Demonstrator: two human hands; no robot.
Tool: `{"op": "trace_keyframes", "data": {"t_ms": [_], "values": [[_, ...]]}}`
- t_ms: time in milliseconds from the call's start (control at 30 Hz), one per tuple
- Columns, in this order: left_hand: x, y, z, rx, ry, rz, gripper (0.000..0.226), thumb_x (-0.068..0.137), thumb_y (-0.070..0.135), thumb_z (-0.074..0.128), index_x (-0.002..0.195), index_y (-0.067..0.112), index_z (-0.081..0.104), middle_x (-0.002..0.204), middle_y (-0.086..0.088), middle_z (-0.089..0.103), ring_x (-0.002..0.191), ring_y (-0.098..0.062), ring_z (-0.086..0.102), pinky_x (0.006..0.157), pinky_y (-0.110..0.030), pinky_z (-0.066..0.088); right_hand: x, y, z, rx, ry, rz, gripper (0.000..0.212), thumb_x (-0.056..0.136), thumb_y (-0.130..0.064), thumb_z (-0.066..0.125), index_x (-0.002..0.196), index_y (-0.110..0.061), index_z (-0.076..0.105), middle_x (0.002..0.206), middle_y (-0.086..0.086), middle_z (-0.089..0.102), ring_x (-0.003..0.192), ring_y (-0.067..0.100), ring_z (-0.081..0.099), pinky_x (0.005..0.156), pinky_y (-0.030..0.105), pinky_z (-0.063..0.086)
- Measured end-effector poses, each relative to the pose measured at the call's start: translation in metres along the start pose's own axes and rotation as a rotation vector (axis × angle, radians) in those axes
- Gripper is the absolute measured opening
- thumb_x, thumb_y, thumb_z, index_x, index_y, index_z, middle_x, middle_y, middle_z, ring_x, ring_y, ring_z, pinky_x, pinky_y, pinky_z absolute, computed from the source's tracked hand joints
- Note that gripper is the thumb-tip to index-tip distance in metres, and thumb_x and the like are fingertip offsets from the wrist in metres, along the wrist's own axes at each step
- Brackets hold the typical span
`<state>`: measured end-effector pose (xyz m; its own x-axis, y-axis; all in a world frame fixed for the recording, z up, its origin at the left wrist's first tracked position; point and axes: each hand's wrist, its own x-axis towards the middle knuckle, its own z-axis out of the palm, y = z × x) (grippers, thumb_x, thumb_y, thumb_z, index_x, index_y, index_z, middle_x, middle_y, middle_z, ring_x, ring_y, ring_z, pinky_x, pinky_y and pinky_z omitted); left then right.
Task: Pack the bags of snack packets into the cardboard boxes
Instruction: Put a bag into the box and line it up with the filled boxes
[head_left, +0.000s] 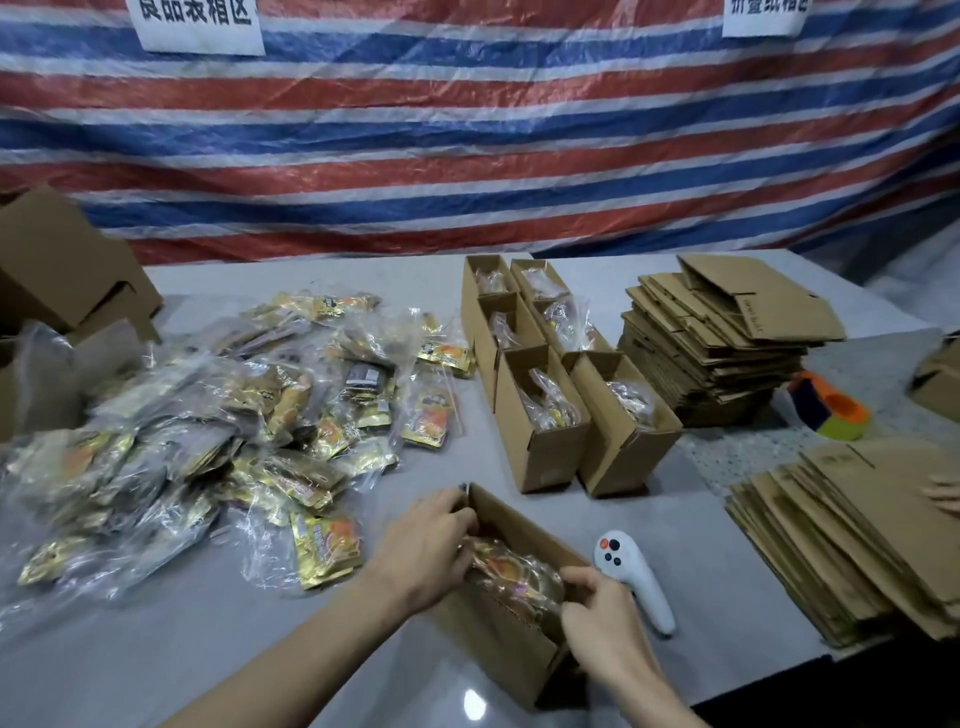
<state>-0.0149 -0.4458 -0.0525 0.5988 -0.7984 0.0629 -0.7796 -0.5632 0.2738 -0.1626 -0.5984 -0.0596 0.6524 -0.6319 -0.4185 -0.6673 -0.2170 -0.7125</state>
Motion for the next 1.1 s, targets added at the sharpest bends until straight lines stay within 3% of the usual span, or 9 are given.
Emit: {"op": "trace_keyframes", "data": {"t_ms": [167,333,500,600,667,867,1000,1100], "values": [[0.030,0.045,0.008,-0.132,-0.060,0.133,0.033,0.099,0.031,0.046,0.124,0.018,0.062,0.130,0.001,0.055,0.121,-0.018,0.049,0.100,-0.029,0.037,-0.003,0.025,-0.012,0.203,0.197,0.155,0.020,0.083,-0.008,0.068,0.099,-0.019,0.065,0.088,-0.003,0.068,0.087,0.022,0.065,0.083,0.039,0.057],[0.046,0.069,0.013,-0.174,-0.105,0.115,0.038,0.097,0.031,0.050,0.134,0.021,0.054,0.141,0.002,0.047,0.127,-0.019,0.047,0.103,-0.030,0.038,0.000,0.035,-0.011,0.299,0.290,0.245,0.038,0.082,-0.009,0.060,0.120,-0.014,0.061,0.122,0.017,0.057,0.102,0.036,0.064,0.093,0.051,0.055],[0.048,0.068,0.011,-0.283,-0.018,0.036,0.040,0.098,0.029,0.049,0.137,0.024,0.049,0.148,0.006,0.038,0.129,-0.016,0.046,0.093,-0.019,0.032,0.011,0.021,-0.010,0.315,0.318,0.288,0.041,0.084,-0.011,0.055,0.125,-0.018,0.055,0.125,0.015,0.048,0.093,0.034,0.063,0.088,0.051,0.056],[0.045,0.054,0.006,-0.253,-0.044,0.001,0.035,0.099,0.032,0.046,0.134,0.026,0.049,0.145,0.007,0.039,0.128,-0.017,0.047,0.097,-0.028,0.039,0.018,0.005,-0.013,0.291,0.314,0.291,0.030,0.085,-0.010,0.055,0.109,-0.026,0.047,0.115,0.008,0.038,0.097,0.033,0.059,0.090,0.050,0.055],[0.041,0.043,0.000,-0.230,-0.071,-0.034,0.033,0.100,0.034,0.046,0.131,0.025,0.051,0.138,0.008,0.043,0.125,-0.016,0.049,0.096,-0.031,0.041,0.025,-0.004,-0.017,0.266,0.307,0.283,0.031,0.086,-0.011,0.053,0.112,-0.028,0.045,0.116,0.007,0.038,0.094,0.030,0.060,0.091,0.047,0.055],[0.026,0.009,-0.015,-0.182,-0.123,-0.117,0.028,0.100,0.036,0.046,0.125,0.027,0.055,0.133,0.010,0.046,0.121,-0.012,0.050,0.099,-0.034,0.043,0.053,-0.018,-0.018,0.293,0.268,0.267,0.040,0.091,-0.005,0.050,0.131,-0.008,0.047,0.124,0.011,0.032,0.093,0.034,0.056,0.091,0.048,0.056],[0.018,-0.009,-0.019,-0.167,-0.145,-0.155,0.026,0.100,0.038,0.046,0.123,0.028,0.055,0.132,0.011,0.047,0.118,-0.011,0.051,0.097,-0.032,0.044,0.061,-0.024,-0.021,0.295,0.271,0.272,0.041,0.093,-0.003,0.052,0.133,-0.004,0.047,0.132,0.016,0.036,0.097,0.037,0.057,0.076,0.043,0.061],[0.013,-0.019,-0.019,-0.149,-0.177,-0.176,0.026,0.100,0.039,0.046,0.122,0.029,0.055,0.131,0.012,0.047,0.115,-0.010,0.052,0.093,-0.028,0.043,0.061,-0.021,-0.020,0.283,0.293,0.270,0.040,0.093,-0.004,0.052,0.132,-0.003,0.048,0.133,0.018,0.039,0.092,0.035,0.058,0.076,0.045,0.062]]}}
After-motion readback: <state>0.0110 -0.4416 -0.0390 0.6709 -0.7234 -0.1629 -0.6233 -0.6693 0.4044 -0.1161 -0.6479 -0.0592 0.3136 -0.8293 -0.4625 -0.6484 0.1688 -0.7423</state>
